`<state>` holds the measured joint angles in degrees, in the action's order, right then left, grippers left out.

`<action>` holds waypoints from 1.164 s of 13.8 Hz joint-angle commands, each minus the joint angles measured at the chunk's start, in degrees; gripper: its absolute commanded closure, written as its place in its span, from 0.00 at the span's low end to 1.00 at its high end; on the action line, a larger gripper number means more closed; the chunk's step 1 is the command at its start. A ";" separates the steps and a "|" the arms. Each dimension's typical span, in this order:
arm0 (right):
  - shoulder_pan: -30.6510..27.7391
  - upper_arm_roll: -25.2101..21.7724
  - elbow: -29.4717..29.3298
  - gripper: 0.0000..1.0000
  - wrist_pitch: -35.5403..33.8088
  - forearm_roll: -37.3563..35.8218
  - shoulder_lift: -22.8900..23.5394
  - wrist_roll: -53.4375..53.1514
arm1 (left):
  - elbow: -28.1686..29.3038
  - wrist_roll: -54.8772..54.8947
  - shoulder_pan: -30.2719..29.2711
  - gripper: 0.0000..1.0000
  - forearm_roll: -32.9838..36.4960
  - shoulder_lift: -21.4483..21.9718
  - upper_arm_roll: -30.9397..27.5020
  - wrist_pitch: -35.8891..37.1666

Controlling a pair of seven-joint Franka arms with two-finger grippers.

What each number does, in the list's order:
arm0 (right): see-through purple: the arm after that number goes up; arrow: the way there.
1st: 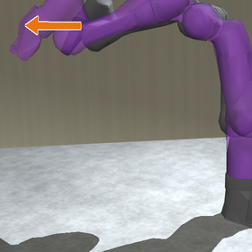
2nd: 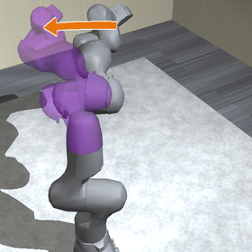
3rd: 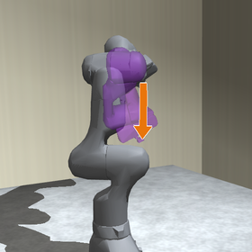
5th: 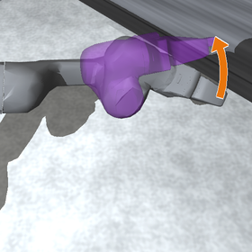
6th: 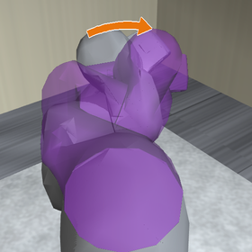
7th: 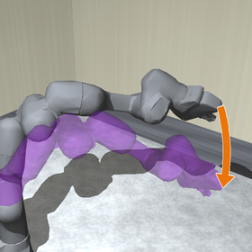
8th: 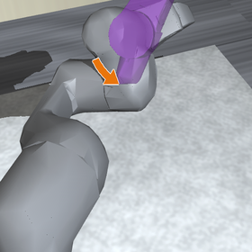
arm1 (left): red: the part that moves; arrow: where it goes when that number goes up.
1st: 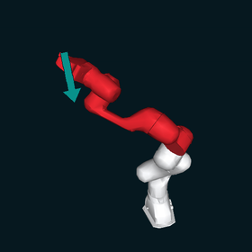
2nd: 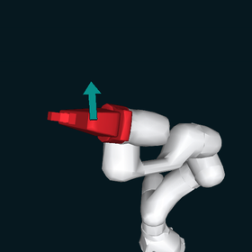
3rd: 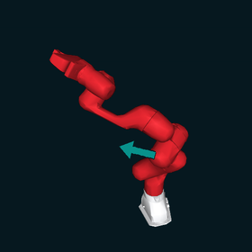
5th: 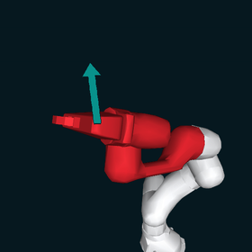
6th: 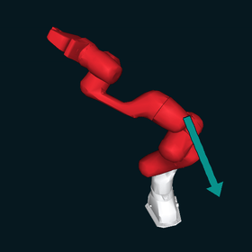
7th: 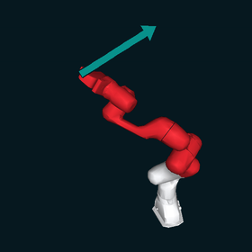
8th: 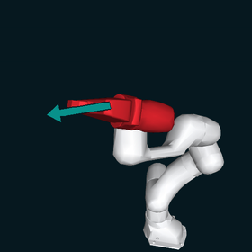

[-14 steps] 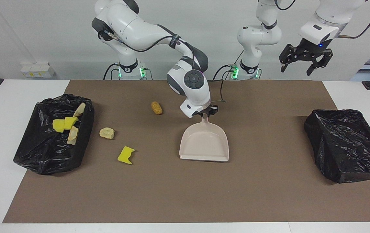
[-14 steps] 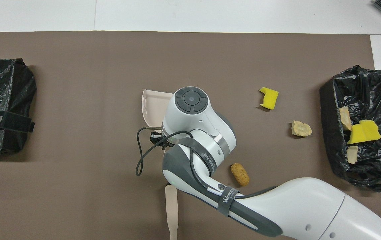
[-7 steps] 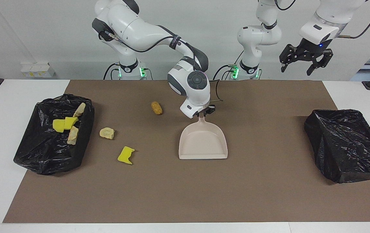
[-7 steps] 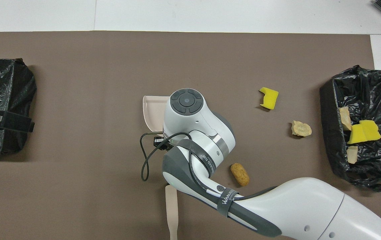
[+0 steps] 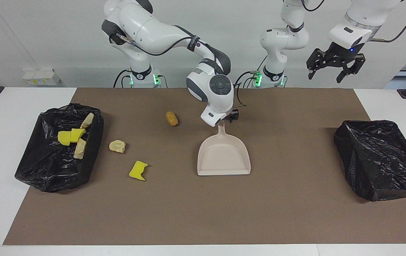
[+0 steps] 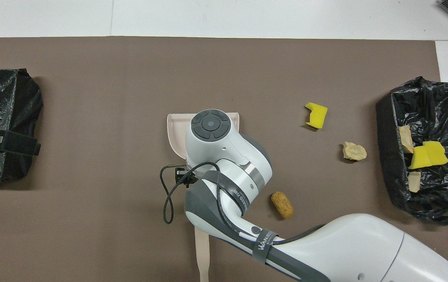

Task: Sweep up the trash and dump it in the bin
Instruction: 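Lower the dustpan onto the table and release it with the right gripper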

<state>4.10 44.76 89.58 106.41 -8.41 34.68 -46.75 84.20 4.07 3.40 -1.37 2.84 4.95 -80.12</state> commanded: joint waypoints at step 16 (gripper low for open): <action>-0.23 10.43 45.49 0.00 18.46 26.42 -39.33 -1.06 | -1.41 0.23 -0.58 0.00 0.75 -0.29 0.41 1.72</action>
<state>4.88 53.42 130.94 121.72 15.87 -1.40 -50.28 84.20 4.07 3.40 -1.37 2.84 4.95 -80.02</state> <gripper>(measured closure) 0.000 0.000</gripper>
